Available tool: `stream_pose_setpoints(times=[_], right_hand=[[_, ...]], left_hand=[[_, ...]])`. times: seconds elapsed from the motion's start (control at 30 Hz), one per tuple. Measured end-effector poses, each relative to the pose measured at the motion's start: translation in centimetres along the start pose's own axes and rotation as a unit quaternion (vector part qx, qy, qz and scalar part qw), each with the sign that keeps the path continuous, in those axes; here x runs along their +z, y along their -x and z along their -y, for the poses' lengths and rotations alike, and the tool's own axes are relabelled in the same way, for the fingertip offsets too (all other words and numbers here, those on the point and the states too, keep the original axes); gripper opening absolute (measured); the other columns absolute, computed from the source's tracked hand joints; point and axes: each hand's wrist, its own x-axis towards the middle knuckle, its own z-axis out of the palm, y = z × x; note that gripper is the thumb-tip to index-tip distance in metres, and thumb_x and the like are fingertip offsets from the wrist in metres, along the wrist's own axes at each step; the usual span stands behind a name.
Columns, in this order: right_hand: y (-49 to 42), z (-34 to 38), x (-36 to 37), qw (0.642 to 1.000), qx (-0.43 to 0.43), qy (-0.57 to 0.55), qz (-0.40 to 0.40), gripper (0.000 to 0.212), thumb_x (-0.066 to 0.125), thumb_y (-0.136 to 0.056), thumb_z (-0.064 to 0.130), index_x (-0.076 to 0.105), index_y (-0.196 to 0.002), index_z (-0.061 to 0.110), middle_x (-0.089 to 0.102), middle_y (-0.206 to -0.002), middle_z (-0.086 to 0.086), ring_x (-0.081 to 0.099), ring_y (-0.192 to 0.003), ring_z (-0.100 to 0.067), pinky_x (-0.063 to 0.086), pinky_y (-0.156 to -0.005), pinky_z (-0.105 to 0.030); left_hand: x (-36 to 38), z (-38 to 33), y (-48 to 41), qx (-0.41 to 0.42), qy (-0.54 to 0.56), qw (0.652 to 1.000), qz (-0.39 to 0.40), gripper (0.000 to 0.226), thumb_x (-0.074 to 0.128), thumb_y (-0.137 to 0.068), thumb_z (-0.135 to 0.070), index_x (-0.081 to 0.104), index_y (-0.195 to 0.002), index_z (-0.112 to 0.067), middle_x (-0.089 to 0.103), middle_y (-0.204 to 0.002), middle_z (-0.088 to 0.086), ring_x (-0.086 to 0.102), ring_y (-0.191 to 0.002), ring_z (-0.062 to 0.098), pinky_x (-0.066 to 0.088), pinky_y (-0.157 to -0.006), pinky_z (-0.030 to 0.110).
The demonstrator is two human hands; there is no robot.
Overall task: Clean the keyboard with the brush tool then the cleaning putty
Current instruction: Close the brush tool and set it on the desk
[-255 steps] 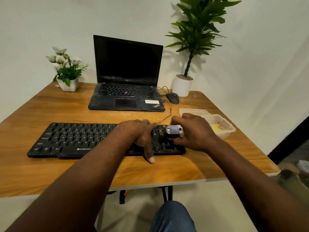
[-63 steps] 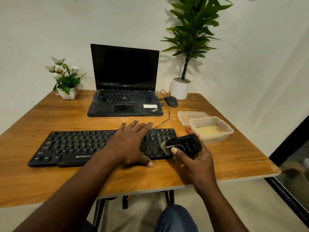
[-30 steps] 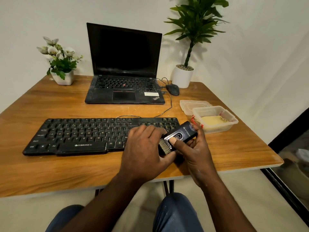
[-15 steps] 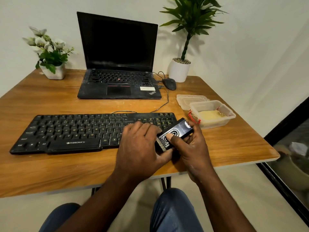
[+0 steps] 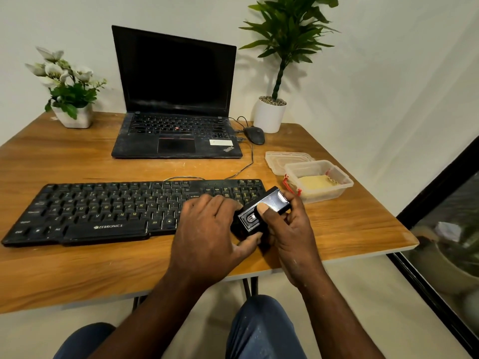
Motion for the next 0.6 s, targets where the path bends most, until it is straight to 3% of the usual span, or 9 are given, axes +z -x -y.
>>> stream_pose_setpoints(times=[0.17,0.27,0.37,0.5,0.6], right_hand=[[0.3,-0.1,-0.3,1.0,-0.001,-0.022,0.011,0.051,0.073,-0.088,0.013,0.051,-0.13,0.031,0.078,-0.106,0.002,0.075,-0.1,-0.022,0.062,-0.081,-0.042],[0.5,-0.2,-0.8,0.998,0.003,-0.062,0.015,0.067,0.077,-0.079,0.01,0.05,-0.139,0.026,0.075,-0.118,-0.005,0.072,-0.112,-0.028,0.061,-0.087,-0.047],[0.4,-0.6,-1.0,0.998,0.001,-0.061,0.024,0.07,0.076,-0.082,-0.001,0.05,-0.141,0.025,0.073,-0.121,-0.008,0.07,-0.115,-0.029,0.06,-0.09,-0.049],[0.4,-0.5,-1.1,0.998,-0.004,-0.046,0.04,0.08,0.076,-0.083,-0.007,0.047,-0.147,0.032,0.073,-0.124,-0.003,0.071,-0.114,-0.026,0.06,-0.089,-0.042],[0.4,-0.1,-1.2,0.998,-0.004,-0.035,0.05,0.079,0.079,-0.079,-0.006,0.052,-0.143,0.033,0.071,-0.126,0.003,0.07,-0.116,-0.026,0.059,-0.092,-0.049]], left_hand=[[-0.1,-0.1,-0.1,-0.015,-0.003,1.0,0.012,0.058,0.059,-0.08,-0.07,0.065,-0.115,-0.024,0.064,-0.101,-0.008,0.053,-0.094,0.015,0.041,-0.089,0.039],[-0.2,-0.1,-0.1,-0.021,-0.007,0.999,0.025,0.061,0.056,-0.083,-0.07,0.066,-0.121,-0.023,0.066,-0.105,-0.007,0.054,-0.096,0.016,0.042,-0.089,0.041],[-0.3,-0.2,-0.1,-0.028,-0.015,0.999,0.038,0.062,0.054,-0.083,-0.069,0.066,-0.125,-0.024,0.066,-0.107,-0.008,0.054,-0.098,0.016,0.042,-0.091,0.04],[-0.5,-0.2,-0.1,-0.028,-0.01,0.998,0.047,0.062,0.052,-0.085,-0.066,0.064,-0.128,-0.023,0.066,-0.111,-0.007,0.054,-0.102,0.016,0.043,-0.093,0.041],[-0.6,-0.2,0.0,-0.024,-0.006,0.998,0.059,0.064,0.051,-0.085,-0.065,0.062,-0.132,-0.024,0.066,-0.115,-0.008,0.053,-0.106,0.015,0.042,-0.096,0.04]])
